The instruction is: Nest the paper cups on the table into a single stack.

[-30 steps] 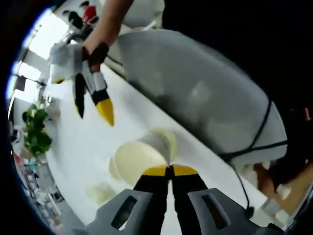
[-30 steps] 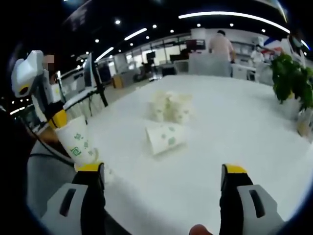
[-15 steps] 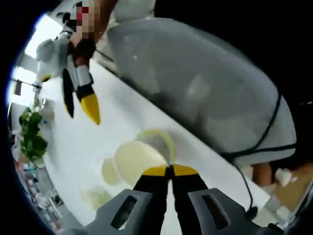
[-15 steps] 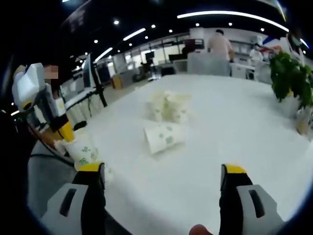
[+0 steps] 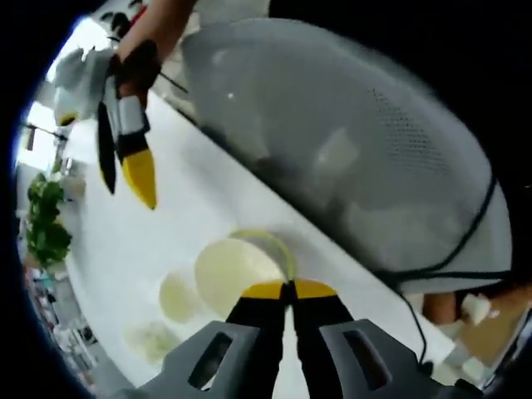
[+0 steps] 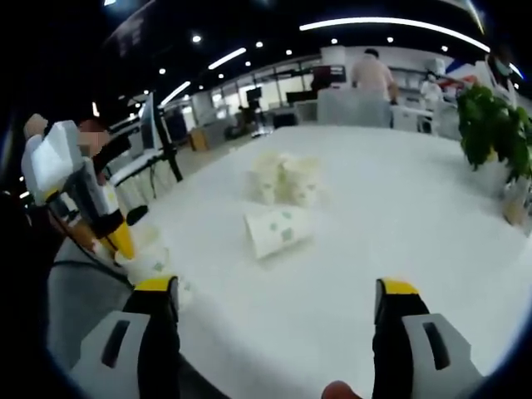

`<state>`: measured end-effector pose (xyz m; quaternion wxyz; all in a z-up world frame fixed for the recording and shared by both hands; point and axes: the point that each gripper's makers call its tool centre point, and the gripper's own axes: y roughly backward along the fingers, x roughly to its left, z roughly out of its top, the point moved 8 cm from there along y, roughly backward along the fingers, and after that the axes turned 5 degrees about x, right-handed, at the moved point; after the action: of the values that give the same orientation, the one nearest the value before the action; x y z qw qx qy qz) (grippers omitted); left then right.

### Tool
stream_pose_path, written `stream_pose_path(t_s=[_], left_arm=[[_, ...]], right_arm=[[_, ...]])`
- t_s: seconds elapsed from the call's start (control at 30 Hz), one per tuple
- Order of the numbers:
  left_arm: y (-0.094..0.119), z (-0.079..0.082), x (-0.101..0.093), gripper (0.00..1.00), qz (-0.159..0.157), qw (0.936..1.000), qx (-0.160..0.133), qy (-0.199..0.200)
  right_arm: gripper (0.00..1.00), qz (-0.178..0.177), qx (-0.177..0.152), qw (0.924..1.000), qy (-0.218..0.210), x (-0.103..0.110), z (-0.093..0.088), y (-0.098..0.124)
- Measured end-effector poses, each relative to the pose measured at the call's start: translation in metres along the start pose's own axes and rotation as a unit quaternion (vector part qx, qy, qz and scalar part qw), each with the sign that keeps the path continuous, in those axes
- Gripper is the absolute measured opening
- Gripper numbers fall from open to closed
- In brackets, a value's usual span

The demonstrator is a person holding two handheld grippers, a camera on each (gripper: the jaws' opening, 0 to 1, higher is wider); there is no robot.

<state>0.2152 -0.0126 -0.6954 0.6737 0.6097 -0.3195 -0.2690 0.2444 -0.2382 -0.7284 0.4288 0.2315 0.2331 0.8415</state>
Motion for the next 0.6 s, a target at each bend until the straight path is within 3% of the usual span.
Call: stream_pose_path(t_s=[0.27,0.6], left_arm=[[-0.0076,0.0027,0.0006,0.01,-0.01,0.9997,-0.016,0.016],[-0.0062,0.0039,0.0047,0.01,-0.01,0.9996,-0.015,0.023]], right_arm=[[0.96,0.0,0.001,1.0,-0.004,-0.001,-0.0021,0.0013],[0.96,-0.003,-0.001,0.9999,-0.01,-0.0045,-0.0039,0.0033]])
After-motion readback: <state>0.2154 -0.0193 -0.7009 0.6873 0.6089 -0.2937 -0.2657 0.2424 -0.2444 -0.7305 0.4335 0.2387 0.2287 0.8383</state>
